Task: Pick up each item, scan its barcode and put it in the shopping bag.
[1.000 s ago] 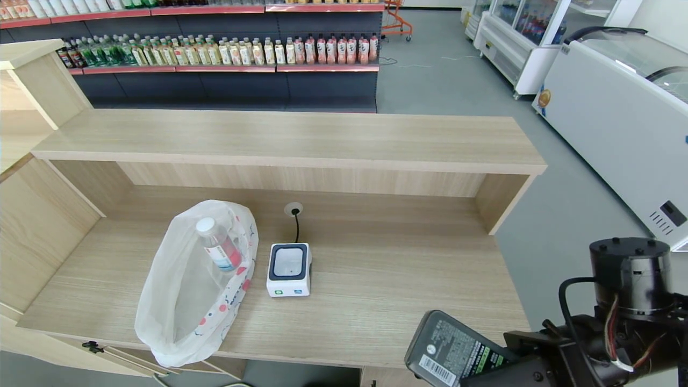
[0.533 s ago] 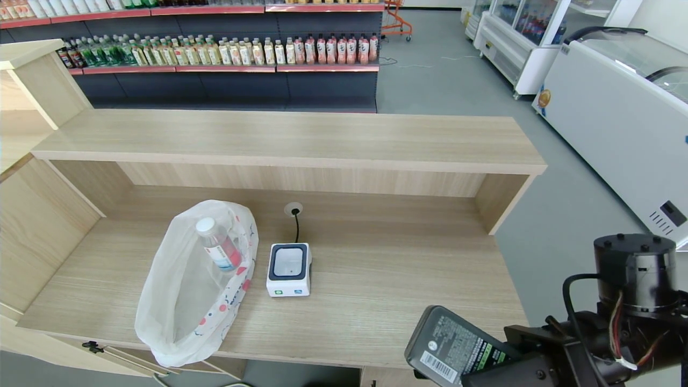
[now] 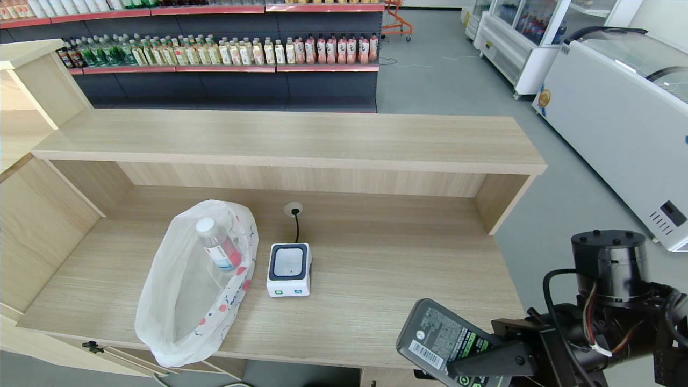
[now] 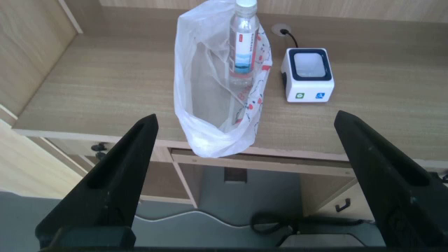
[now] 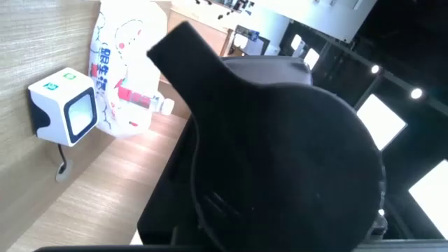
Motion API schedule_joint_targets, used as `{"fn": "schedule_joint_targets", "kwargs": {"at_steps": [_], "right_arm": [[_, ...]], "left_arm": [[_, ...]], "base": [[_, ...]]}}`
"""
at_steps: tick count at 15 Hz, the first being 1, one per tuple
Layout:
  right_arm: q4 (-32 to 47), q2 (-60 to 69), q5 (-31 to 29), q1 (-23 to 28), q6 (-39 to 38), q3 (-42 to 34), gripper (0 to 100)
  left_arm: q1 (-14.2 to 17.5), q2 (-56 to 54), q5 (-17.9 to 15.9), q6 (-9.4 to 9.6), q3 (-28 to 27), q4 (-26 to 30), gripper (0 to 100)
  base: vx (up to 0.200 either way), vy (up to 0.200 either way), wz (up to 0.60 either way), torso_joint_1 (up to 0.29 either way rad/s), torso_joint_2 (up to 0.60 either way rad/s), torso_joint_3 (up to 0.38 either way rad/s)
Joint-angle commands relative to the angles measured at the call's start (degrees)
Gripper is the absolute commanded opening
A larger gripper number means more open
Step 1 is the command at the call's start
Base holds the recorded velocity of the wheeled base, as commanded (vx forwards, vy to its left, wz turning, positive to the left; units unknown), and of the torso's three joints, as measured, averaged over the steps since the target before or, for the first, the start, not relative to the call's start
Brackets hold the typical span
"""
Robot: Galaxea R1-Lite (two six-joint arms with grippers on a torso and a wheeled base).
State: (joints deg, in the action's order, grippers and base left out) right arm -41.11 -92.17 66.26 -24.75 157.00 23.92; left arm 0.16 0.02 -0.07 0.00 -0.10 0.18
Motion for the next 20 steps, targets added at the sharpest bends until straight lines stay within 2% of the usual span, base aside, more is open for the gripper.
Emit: {"fn": "schedule_joint_targets", "kwargs": {"at_steps": [1,20], "right_arm": [[0.1,-0.3,0.0,-0.9,-0.1,0.6,0],[0.1,-4.1,-0.1,-1.2,-0.6,1.5,0]], "left_arm": [[0.0,0.0,0.0,0.0,0.0,0.0,100],[0.0,0.0,0.0,0.0,0.0,0.0,100]], "base": [[0.0,0.0,0.0,0.0,0.0,0.0],[0.0,0.0,0.0,0.0,0.0,0.0]]}}
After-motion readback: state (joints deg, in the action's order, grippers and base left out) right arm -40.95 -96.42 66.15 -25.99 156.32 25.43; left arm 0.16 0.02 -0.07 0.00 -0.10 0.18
